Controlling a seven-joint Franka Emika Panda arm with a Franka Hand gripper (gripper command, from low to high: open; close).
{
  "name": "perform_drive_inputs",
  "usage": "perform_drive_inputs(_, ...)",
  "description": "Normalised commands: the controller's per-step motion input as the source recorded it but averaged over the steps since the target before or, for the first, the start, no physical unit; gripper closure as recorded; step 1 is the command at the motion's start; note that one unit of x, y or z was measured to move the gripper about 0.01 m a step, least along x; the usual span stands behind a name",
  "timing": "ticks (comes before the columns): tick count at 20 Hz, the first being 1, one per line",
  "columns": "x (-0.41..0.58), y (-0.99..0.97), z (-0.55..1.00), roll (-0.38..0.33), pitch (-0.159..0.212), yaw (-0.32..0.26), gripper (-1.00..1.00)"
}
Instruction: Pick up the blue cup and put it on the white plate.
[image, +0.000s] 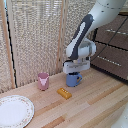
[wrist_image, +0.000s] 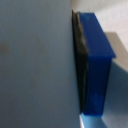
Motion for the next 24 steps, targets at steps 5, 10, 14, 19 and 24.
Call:
perform_drive_inputs(5,0.090,0.20,1.00,-0.002,-0.001,-0.149,1.00)
perform_drive_inputs(10,0.130,0.53,0.98,0.000,0.002,-0.072,1.00)
perform_drive_inputs(14,-0.007,0.75,0.87,0.000,0.002,-0.014,1.00)
perform_drive_inputs(19,-0.043,0.83,0.76,0.000,0.017,0.000,1.00)
perform_drive_inputs(24,0.000,0.91,0.55,0.000,0.020,0.000,1.00)
